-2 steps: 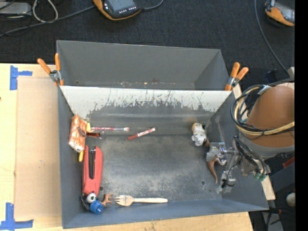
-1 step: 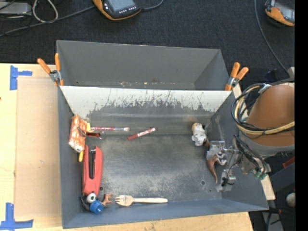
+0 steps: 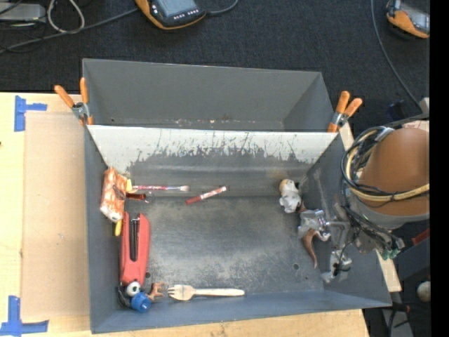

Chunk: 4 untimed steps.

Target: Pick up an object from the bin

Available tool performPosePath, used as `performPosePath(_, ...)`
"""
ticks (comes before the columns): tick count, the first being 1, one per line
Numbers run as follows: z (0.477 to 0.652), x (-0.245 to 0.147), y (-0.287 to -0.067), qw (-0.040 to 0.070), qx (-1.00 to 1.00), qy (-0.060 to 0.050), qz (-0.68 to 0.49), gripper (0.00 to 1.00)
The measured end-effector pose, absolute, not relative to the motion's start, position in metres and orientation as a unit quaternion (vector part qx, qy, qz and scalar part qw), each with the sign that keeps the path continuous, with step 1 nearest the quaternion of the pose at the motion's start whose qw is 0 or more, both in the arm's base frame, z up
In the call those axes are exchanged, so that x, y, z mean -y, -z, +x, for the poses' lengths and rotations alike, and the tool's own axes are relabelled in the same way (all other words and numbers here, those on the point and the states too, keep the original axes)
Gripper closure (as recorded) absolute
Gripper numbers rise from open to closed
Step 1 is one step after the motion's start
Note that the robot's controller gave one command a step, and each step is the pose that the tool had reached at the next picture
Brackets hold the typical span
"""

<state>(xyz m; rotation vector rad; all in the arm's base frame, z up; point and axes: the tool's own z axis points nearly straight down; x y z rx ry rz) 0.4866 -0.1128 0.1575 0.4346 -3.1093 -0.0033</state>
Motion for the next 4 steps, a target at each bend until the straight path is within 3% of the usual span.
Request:
performPosePath(2,0.535,0.131,-0.142,0.000,0.966,0.001,0.258,0.00)
performPosePath(3,0.531,0.153,-0.123,0.000,0.937,0.002,0.348,0.00)
performPosePath(4,0.542,0.143,-0.109,-0.001,0.893,0.003,0.451,0.00)
